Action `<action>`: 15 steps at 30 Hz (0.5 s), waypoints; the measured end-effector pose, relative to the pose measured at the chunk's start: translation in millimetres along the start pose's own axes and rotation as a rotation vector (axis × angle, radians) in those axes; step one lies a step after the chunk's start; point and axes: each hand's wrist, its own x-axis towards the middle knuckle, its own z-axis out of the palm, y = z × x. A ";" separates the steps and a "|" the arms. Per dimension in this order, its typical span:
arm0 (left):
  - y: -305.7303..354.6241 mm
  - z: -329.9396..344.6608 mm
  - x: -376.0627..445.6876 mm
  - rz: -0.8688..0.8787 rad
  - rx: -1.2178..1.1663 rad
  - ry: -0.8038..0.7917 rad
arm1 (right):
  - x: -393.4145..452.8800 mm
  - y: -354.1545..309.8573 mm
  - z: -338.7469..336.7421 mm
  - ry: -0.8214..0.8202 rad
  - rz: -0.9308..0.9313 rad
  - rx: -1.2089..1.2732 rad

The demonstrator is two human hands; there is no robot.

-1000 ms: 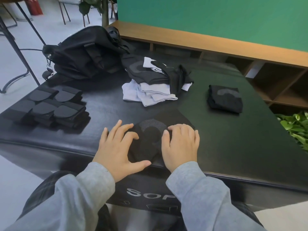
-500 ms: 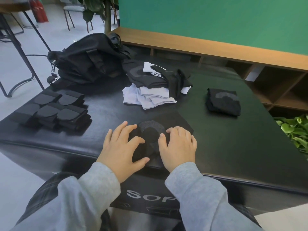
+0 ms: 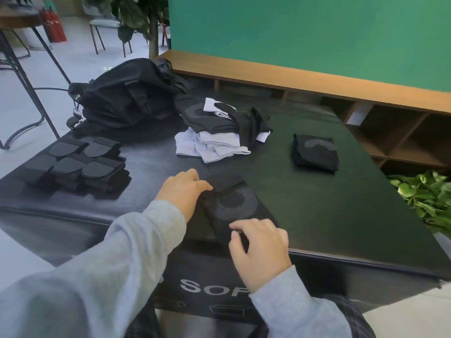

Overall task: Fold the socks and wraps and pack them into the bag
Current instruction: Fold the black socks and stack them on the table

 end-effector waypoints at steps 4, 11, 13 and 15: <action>8.8 3.3 -12.9 -0.056 -0.205 0.061 | 7.3 16.8 -14.8 0.022 0.071 0.023; 34.1 1.3 -71.9 0.168 -0.250 0.027 | 10.1 44.1 -20.4 -0.259 0.162 -0.043; 41.1 -5.1 -73.3 0.172 -0.154 -0.050 | 10.9 43.7 -20.0 -0.279 0.140 -0.003; 42.4 -8.5 -69.4 0.123 -0.099 -0.200 | 10.8 43.0 -20.5 -0.304 0.119 0.044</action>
